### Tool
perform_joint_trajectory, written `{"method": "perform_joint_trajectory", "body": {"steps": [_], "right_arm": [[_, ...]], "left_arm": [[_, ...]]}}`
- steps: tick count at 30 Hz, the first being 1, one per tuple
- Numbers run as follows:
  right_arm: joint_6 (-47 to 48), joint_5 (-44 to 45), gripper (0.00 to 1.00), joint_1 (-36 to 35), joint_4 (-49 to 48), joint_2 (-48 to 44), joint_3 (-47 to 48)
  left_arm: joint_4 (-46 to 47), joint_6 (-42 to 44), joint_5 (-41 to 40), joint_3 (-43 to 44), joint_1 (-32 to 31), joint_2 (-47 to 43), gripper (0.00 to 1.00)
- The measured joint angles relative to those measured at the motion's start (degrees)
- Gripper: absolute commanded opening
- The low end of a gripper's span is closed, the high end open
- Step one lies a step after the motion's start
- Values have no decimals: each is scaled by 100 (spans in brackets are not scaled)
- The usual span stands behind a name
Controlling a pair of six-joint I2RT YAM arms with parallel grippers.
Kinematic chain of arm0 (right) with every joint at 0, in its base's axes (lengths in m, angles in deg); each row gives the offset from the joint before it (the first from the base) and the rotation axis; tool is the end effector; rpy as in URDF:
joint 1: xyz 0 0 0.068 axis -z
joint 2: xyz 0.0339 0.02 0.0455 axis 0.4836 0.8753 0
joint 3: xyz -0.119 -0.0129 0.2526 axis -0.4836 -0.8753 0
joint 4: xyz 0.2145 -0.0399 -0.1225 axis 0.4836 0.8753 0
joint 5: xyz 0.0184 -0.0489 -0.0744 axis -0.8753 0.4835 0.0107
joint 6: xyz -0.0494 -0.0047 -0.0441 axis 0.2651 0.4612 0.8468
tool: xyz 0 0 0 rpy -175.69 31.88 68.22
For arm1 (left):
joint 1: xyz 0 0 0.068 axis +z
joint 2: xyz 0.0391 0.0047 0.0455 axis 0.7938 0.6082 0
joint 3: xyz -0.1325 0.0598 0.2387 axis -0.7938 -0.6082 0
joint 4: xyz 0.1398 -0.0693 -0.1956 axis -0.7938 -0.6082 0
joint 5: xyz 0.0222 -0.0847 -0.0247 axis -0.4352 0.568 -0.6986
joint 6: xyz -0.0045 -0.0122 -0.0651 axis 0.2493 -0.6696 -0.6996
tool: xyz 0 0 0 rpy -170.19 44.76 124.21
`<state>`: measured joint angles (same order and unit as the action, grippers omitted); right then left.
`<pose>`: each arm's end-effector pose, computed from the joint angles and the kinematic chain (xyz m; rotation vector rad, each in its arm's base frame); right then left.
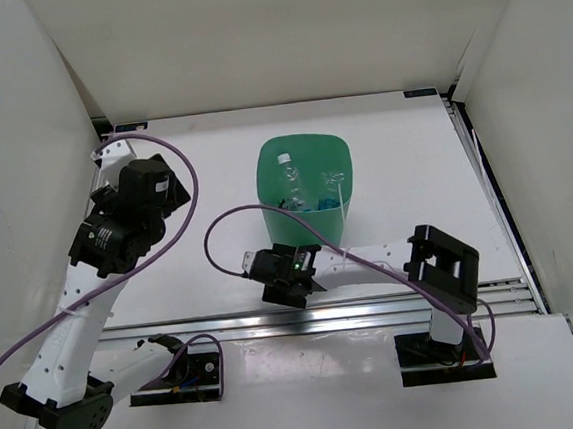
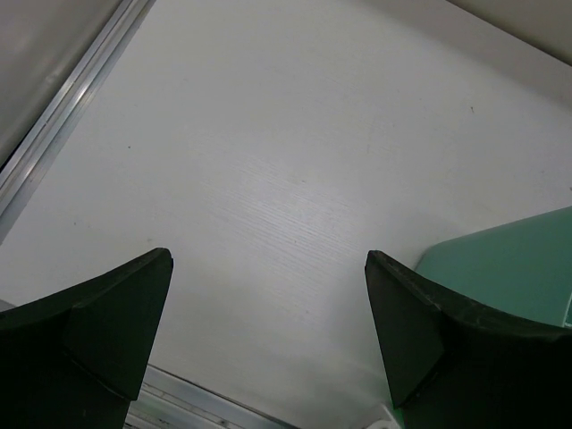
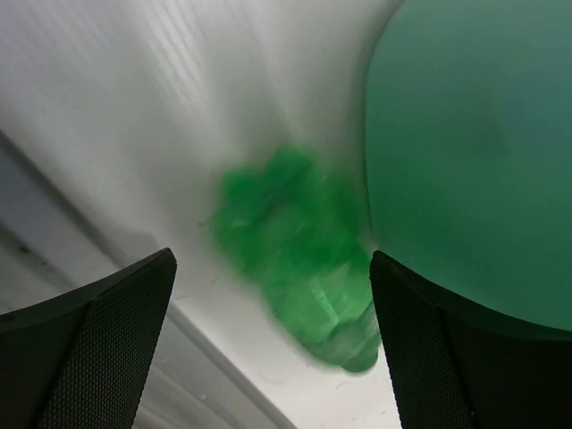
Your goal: Put the plastic bottles in the bin
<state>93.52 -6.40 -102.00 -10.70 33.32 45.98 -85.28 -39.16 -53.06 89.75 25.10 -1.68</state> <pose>0.1246 0.3308 0.1923 -1.5993 2.0080 -0.2246 0.1622 -0.0453 0.4208 -0.5253 2.0073 0.1345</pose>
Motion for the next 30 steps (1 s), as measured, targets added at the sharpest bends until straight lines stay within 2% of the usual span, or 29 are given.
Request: {"method": "perform_joint_trajectory", "body": {"steps": [4, 8, 11, 12, 14, 16, 20, 23, 26, 28, 30], "right_arm": [[-24, 396, 92, 114, -551, -28, -647], [-52, 588, 92, 297, -835, -111, -828], [-175, 546, 81, 376, -933, -138, -874], [-216, 492, 73, 385, -931, -138, -879], [-350, 317, 63, 391, -885, -138, -879], [-468, 232, 47, 391, -798, -160, -870], [-911, -146, 29, 391, -170, -223, -671], [-1266, -407, 26, 293, 702, -282, 13], [-1482, -612, 30, 70, 1429, -396, 1331], [-1539, -758, 30, -68, 2020, -341, 2942], [-1508, -691, 34, -155, 2164, -273, 4579]], "left_arm": [[-87, -109, 188, -72, 0, -4, 100], [-127, -168, 402, -81, 0, -2, 100], [-140, -184, 466, -83, 0, 15, 100], [-149, -186, 479, -83, 0, 24, 100], [-175, -188, 483, -83, 0, 39, 100], [-197, -205, 479, -83, 0, 42, 100], [-229, -271, 413, -85, 0, -26, 100], [-240, -378, 302, -175, 0, -205, 100], [-297, -490, 151, -439, 0, -487, 100], [-358, -590, 74, -623, 0, -640, 100], [-393, -680, 31, -737, 2, -728, 100]]}}
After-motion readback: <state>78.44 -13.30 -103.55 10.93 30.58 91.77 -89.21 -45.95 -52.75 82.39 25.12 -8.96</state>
